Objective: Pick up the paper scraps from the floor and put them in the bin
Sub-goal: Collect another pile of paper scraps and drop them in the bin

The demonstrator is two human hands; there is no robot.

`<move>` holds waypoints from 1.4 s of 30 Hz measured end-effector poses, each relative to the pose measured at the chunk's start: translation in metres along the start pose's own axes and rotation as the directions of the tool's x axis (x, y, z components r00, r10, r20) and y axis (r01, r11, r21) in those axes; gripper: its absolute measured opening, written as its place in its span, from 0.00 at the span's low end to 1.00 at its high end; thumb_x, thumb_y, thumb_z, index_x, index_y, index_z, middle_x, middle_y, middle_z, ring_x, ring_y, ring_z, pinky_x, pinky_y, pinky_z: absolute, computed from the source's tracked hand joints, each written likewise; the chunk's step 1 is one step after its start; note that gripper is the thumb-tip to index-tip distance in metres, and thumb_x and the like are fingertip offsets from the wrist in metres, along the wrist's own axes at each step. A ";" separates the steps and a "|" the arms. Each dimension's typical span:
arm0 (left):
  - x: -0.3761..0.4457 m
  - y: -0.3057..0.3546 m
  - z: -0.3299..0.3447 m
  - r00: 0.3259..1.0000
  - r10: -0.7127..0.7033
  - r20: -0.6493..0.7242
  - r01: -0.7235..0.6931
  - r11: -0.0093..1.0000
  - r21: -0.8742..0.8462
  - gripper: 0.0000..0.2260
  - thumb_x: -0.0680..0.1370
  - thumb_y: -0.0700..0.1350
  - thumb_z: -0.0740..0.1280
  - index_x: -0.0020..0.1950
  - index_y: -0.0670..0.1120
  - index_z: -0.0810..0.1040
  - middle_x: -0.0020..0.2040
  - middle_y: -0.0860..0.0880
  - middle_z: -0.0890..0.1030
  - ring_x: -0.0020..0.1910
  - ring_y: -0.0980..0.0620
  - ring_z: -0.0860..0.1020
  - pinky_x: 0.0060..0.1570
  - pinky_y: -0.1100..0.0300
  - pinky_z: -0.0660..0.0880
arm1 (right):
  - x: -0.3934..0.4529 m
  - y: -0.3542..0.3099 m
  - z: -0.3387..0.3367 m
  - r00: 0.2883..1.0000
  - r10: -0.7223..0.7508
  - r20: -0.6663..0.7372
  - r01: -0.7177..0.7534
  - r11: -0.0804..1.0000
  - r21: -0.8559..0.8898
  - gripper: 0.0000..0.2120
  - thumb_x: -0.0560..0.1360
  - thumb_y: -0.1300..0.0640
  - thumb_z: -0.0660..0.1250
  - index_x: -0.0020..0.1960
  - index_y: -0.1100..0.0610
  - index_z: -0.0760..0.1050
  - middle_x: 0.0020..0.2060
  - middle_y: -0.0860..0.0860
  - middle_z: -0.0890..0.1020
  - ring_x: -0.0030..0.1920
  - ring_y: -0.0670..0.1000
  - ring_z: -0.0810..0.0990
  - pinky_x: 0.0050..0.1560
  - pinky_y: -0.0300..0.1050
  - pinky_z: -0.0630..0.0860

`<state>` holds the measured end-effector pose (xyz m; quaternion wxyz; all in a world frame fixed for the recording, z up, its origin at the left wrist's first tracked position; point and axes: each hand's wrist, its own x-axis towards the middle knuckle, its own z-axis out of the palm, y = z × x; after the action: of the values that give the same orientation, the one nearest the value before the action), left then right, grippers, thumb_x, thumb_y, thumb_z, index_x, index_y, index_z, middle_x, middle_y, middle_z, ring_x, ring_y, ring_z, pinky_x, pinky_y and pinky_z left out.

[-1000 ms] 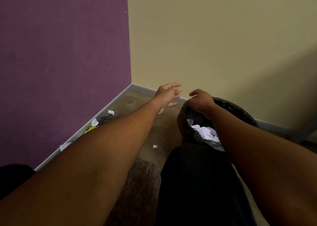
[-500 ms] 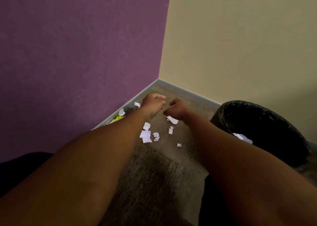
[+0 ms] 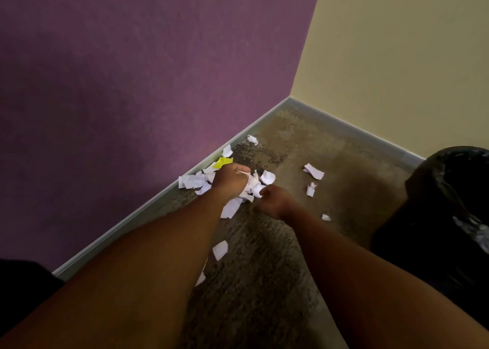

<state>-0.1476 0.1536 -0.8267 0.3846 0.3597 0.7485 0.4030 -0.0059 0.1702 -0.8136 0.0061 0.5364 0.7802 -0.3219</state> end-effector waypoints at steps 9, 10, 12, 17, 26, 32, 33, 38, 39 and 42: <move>0.022 -0.081 -0.039 0.969 -0.085 0.233 -0.053 0.846 0.531 0.11 0.72 0.40 0.71 0.52 0.53 0.83 0.61 0.52 0.80 0.56 0.51 0.79 0.49 0.62 0.74 | 0.032 -0.014 0.069 0.931 -0.073 0.358 0.177 0.947 -0.267 0.29 0.72 0.47 0.73 0.69 0.55 0.71 0.68 0.55 0.73 0.69 0.55 0.71 0.66 0.44 0.67; 0.021 -0.089 -0.042 0.958 -0.083 0.274 -0.097 0.808 0.581 0.11 0.71 0.41 0.72 0.51 0.54 0.83 0.61 0.53 0.81 0.56 0.51 0.78 0.49 0.63 0.72 | 0.032 -0.019 0.073 0.907 -0.083 0.413 0.217 0.932 -0.289 0.28 0.72 0.47 0.73 0.68 0.55 0.73 0.66 0.54 0.74 0.67 0.56 0.72 0.66 0.46 0.69; 0.016 -0.101 -0.047 0.932 -0.082 0.354 -0.162 0.778 0.607 0.13 0.70 0.42 0.74 0.52 0.53 0.83 0.59 0.51 0.81 0.56 0.51 0.78 0.55 0.60 0.75 | 0.032 -0.026 0.085 0.851 -0.102 0.514 0.276 0.921 -0.274 0.24 0.72 0.50 0.73 0.66 0.55 0.77 0.64 0.54 0.76 0.65 0.55 0.74 0.66 0.48 0.71; 0.004 -0.118 -0.057 0.910 -0.060 0.411 -0.295 0.602 0.742 0.14 0.70 0.48 0.75 0.54 0.58 0.81 0.63 0.48 0.72 0.65 0.46 0.69 0.65 0.52 0.70 | 0.026 -0.023 0.117 0.832 -0.178 0.525 0.339 0.912 -0.229 0.19 0.71 0.55 0.74 0.61 0.57 0.80 0.63 0.54 0.78 0.67 0.54 0.73 0.65 0.41 0.67; -0.005 -0.133 -0.061 0.877 -0.108 0.469 -0.288 0.662 0.692 0.08 0.74 0.39 0.69 0.50 0.49 0.83 0.56 0.48 0.81 0.55 0.47 0.79 0.52 0.59 0.73 | 0.012 -0.013 0.142 0.842 -0.325 0.431 0.393 0.917 -0.075 0.20 0.70 0.62 0.74 0.62 0.61 0.79 0.63 0.60 0.73 0.67 0.58 0.69 0.63 0.38 0.64; -0.011 -0.142 -0.067 0.861 -0.227 0.455 -0.245 0.599 0.762 0.08 0.73 0.38 0.68 0.49 0.43 0.85 0.52 0.46 0.84 0.51 0.46 0.81 0.48 0.58 0.76 | -0.006 -0.013 0.148 0.815 -0.275 0.509 0.417 0.889 -0.188 0.52 0.59 0.46 0.83 0.76 0.45 0.60 0.76 0.55 0.52 0.76 0.58 0.54 0.73 0.56 0.64; -0.014 -0.143 -0.070 0.867 -0.237 0.439 -0.224 0.600 0.768 0.09 0.75 0.39 0.66 0.50 0.41 0.85 0.52 0.44 0.84 0.52 0.45 0.81 0.50 0.56 0.77 | -0.011 -0.015 0.148 0.809 -0.299 0.506 0.456 0.863 -0.219 0.54 0.58 0.44 0.82 0.77 0.43 0.57 0.76 0.55 0.53 0.75 0.58 0.55 0.72 0.56 0.65; -0.029 -0.153 -0.093 0.856 -0.325 0.401 -0.150 0.587 0.795 0.08 0.77 0.39 0.64 0.50 0.39 0.82 0.49 0.41 0.80 0.47 0.48 0.76 0.44 0.57 0.73 | -0.022 -0.018 0.162 0.799 -0.426 0.424 0.555 0.793 -0.250 0.56 0.58 0.36 0.79 0.78 0.41 0.53 0.75 0.55 0.55 0.74 0.60 0.60 0.65 0.57 0.73; -0.033 -0.154 -0.099 0.843 -0.343 0.415 -0.157 0.580 0.799 0.08 0.77 0.39 0.64 0.51 0.40 0.82 0.48 0.43 0.80 0.47 0.50 0.76 0.45 0.58 0.72 | -0.022 -0.019 0.164 0.796 -0.432 0.424 0.561 0.789 -0.252 0.54 0.59 0.36 0.78 0.78 0.41 0.53 0.76 0.56 0.53 0.74 0.60 0.59 0.65 0.57 0.73; -0.045 -0.155 -0.114 0.800 -0.397 0.450 -0.170 0.569 0.805 0.06 0.76 0.39 0.69 0.50 0.44 0.84 0.49 0.47 0.83 0.47 0.53 0.78 0.44 0.59 0.74 | -0.023 -0.028 0.166 0.780 -0.444 0.441 0.588 0.763 -0.270 0.44 0.64 0.38 0.76 0.75 0.45 0.62 0.73 0.56 0.57 0.73 0.59 0.60 0.65 0.56 0.71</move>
<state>-0.2619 0.0141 -0.9071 0.4127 0.5484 0.7124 -0.1463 -0.0752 0.0608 -0.9234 0.1624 0.2173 0.9328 -0.2373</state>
